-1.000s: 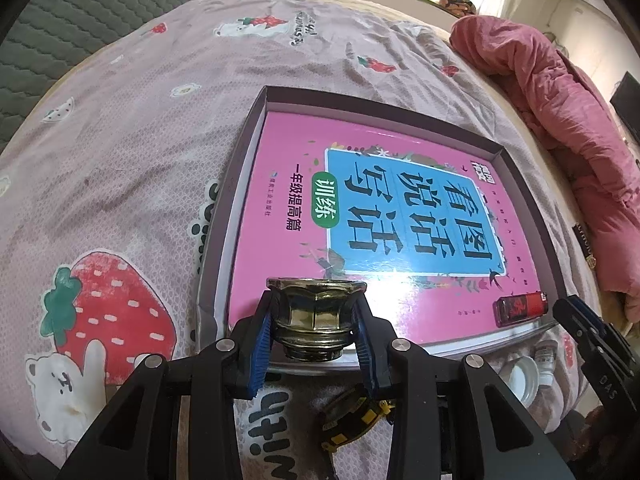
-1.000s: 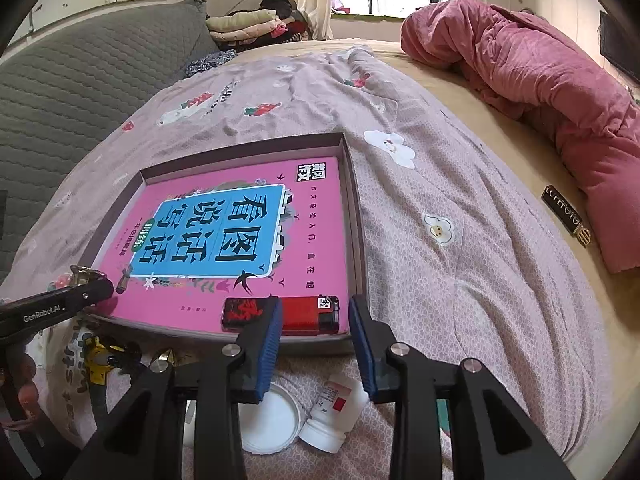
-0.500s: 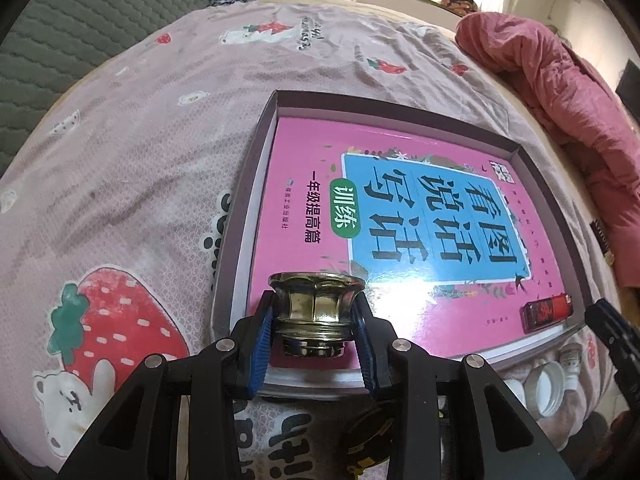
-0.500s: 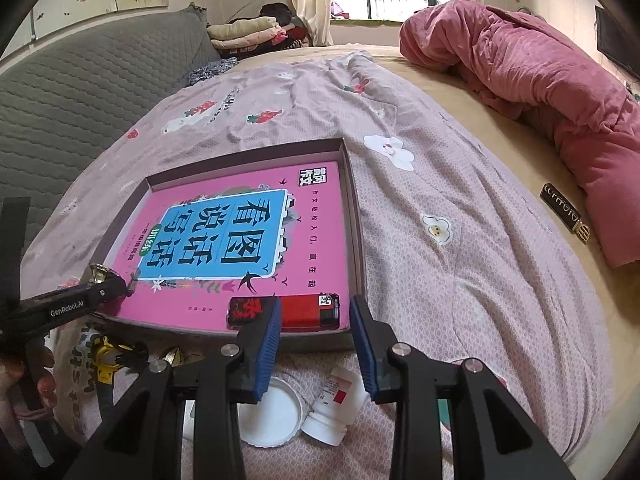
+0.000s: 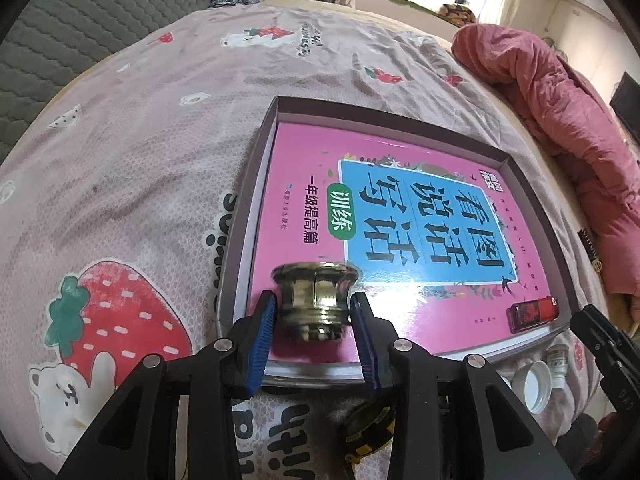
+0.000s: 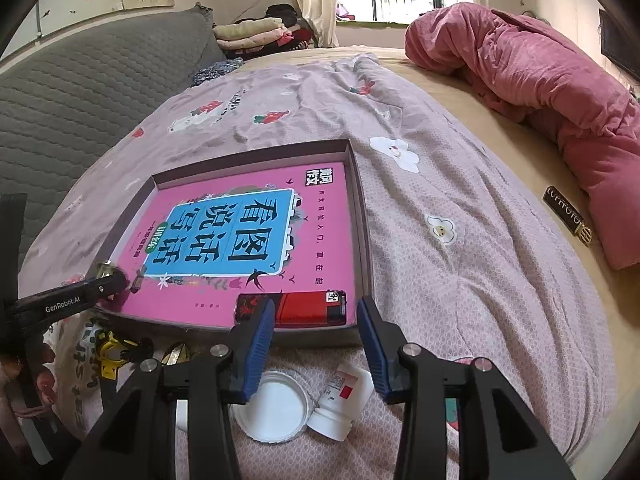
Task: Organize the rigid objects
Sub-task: 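Set the lighter on the workbook and open the right tool while the left tool releases the fitting, then withdraw both open tools from the tray back toward the remaining objects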
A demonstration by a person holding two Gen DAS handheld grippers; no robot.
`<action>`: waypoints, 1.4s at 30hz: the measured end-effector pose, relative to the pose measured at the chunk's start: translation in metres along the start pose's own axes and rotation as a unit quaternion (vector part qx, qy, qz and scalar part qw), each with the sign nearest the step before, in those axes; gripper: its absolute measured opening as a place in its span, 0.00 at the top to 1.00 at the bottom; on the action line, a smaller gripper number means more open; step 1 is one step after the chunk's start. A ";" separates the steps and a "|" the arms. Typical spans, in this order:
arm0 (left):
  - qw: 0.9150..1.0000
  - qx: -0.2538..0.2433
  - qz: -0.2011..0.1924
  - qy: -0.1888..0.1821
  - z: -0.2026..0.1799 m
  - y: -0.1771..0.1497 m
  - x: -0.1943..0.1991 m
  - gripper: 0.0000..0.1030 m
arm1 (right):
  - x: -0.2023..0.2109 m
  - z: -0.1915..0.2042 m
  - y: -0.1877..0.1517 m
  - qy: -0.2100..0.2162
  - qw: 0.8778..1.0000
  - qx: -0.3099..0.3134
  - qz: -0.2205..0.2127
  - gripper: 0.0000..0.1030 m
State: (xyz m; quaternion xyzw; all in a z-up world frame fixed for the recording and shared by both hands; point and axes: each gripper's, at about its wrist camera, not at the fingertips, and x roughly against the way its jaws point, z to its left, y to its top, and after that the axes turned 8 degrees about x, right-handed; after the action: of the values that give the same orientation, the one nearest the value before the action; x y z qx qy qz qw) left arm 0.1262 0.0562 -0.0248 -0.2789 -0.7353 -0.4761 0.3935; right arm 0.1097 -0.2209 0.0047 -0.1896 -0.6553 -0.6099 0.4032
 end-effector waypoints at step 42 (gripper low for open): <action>0.999 0.005 -0.017 -0.031 0.005 -0.011 0.039 0.38 | 0.015 -0.002 -0.010 0.006 1.000 0.003 -0.017 0.46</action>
State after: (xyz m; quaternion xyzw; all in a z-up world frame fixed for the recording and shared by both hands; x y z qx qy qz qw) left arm 0.0948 0.0577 0.0018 -0.2792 -0.7542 -0.4698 0.3640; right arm 0.0938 -0.2280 0.0099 -0.1738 -0.6578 -0.6159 0.3971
